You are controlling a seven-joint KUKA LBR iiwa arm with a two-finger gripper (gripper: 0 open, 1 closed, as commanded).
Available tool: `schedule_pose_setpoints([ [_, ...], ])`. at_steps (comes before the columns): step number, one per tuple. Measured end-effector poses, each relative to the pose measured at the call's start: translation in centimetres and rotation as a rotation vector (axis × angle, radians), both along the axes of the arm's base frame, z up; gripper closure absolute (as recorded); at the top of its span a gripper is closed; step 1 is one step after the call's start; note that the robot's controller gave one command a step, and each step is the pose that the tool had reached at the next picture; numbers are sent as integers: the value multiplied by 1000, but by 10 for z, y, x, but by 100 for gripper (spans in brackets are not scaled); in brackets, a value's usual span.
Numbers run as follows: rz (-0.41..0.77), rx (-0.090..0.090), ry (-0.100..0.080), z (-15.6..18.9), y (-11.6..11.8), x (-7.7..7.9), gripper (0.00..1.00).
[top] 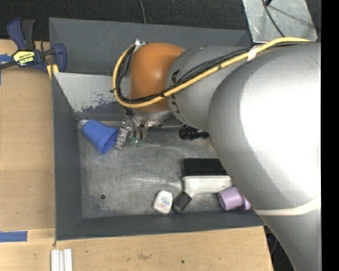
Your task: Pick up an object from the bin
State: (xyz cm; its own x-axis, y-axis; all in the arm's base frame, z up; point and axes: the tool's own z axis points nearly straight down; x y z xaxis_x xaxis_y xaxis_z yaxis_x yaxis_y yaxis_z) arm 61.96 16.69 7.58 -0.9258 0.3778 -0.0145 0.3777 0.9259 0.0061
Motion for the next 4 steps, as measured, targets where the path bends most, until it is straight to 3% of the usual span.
schedule_pose_setpoints([
  [2,0,-1,11,7,-1,-1,100],
  [3,0,-2,21,24,-1,-3,100],
  [4,0,-1,17,46,-1,-2,100],
])
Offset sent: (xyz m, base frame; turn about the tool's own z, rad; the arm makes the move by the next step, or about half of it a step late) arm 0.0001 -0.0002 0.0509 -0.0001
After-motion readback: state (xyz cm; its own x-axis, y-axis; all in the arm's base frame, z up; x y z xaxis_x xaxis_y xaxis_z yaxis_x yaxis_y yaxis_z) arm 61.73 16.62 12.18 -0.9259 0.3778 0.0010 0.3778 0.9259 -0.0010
